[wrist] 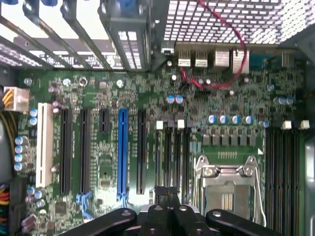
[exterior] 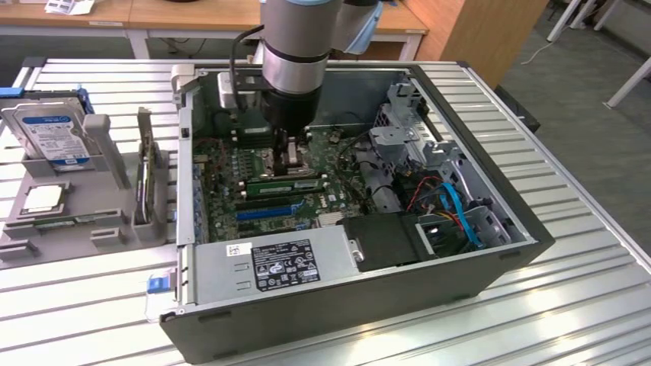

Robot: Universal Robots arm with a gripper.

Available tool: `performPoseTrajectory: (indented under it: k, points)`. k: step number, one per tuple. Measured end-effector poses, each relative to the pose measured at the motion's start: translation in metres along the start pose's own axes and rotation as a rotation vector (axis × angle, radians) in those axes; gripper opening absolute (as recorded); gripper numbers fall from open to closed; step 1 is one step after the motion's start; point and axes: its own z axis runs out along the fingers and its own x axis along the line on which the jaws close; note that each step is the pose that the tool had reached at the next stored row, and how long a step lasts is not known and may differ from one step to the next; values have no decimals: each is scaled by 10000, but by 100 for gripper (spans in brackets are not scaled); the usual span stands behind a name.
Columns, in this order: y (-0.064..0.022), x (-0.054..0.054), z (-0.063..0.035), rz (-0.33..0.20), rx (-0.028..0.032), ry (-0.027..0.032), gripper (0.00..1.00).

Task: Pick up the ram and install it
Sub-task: 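Press down the ram until it locks into place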

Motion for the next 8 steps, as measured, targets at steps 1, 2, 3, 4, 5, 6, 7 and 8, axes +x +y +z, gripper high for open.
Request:
performPoseTrajectory:
  k: [1,2,3,4,5,6,7,8]
  points:
    - [15,0,1,0,0,0,10]
    - [23,-1,1,1,0,-1,10]
    - [25,-1,1,1,0,0,10]
    - [25,0,1,0,-1,1,10]
    - [26,0,1,0,0,1,10]
    - [26,0,1,-1,-1,1,10]
    - [26,1,2,0,-1,1,10]
    - [26,1,6,0,1,-1,10]
